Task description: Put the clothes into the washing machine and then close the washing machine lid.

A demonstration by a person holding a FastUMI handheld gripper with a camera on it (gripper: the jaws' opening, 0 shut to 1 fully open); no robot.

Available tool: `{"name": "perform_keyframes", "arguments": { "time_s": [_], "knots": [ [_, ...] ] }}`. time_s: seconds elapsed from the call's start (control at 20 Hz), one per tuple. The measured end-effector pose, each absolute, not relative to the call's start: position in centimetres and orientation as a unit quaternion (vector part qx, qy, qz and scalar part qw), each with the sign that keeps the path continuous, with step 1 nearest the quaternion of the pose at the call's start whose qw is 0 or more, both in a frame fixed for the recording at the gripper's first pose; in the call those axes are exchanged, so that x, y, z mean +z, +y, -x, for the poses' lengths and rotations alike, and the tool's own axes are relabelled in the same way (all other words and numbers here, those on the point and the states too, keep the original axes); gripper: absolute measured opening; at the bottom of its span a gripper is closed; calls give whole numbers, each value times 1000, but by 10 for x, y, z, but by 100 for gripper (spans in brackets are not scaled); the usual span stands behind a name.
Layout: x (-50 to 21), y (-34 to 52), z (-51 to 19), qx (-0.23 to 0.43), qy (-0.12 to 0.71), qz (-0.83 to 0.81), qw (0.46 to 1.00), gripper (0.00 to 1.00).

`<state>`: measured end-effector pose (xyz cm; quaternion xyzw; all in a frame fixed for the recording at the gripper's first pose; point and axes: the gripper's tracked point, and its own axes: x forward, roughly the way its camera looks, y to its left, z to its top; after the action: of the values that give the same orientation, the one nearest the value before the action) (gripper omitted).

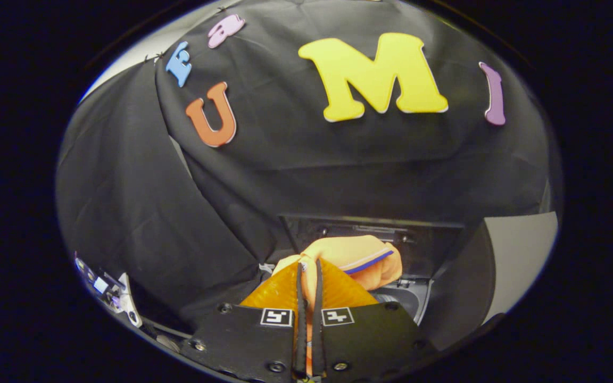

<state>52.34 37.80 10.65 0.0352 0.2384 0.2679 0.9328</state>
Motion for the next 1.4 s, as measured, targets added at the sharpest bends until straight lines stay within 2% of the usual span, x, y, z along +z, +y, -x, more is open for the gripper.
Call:
{"name": "perform_keyframes", "arguments": {
  "time_s": [0.4, 1.0, 1.4],
  "knots": [
    [12, 386, -556, 255, 312, -9, 915, 7],
    [-89, 368, -594, 195, 415, -11, 888, 7],
    [-105, 364, -593, 174, 437, 0, 882, 7]
  ]
}}
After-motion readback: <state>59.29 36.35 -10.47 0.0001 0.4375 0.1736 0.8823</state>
